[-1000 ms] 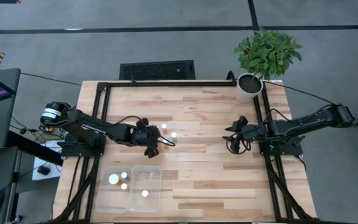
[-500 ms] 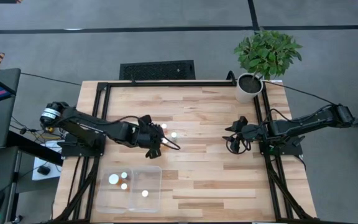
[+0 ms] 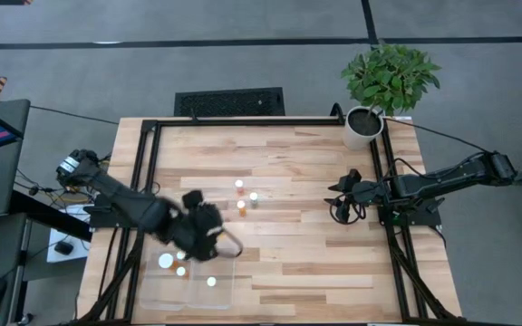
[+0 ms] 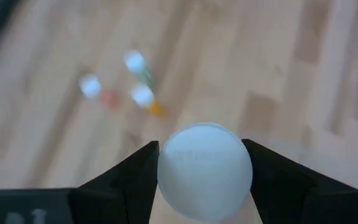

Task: Pick and place medicine bottles into bin by pill shape (circle, oval)
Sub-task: Put the large orange pill bottle into the left transparent bin

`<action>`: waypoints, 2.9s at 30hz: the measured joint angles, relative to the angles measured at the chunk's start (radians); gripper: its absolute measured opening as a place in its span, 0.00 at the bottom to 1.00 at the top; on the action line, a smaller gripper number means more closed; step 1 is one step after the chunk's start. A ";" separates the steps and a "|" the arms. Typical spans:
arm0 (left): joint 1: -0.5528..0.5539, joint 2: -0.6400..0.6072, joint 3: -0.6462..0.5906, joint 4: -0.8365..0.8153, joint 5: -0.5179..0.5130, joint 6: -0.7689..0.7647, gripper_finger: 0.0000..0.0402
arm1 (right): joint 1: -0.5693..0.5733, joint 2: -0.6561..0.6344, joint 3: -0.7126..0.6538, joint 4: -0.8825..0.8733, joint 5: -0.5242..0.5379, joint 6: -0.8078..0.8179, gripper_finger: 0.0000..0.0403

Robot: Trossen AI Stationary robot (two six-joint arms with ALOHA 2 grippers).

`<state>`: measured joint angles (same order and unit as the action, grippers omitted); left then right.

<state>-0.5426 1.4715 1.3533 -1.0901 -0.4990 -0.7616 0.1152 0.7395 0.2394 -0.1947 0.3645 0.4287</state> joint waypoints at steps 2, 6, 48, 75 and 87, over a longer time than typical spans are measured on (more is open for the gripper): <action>-0.066 0.000 0.000 -0.040 0.011 -0.110 0.52 | 0.000 0.000 0.000 0.000 0.000 0.000 0.58; -0.192 0.000 0.000 -0.061 0.032 -0.319 0.52 | 0.000 0.000 0.000 0.000 0.000 0.005 0.58; -0.720 0.204 -0.035 -0.212 0.021 -1.016 0.52 | 0.000 0.000 0.000 -0.014 -0.001 0.081 0.58; -0.706 0.355 -0.050 -0.167 0.015 -1.031 0.52 | 0.000 0.000 0.000 -0.038 -0.001 0.095 0.58; -0.690 0.375 -0.050 -0.149 0.042 -1.011 0.52 | 0.000 0.000 0.000 -0.038 -0.001 0.095 0.58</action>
<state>-1.2323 1.8465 1.3033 -1.2396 -0.4565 -1.7729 0.1150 0.7391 0.2390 -0.2325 0.3633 0.5240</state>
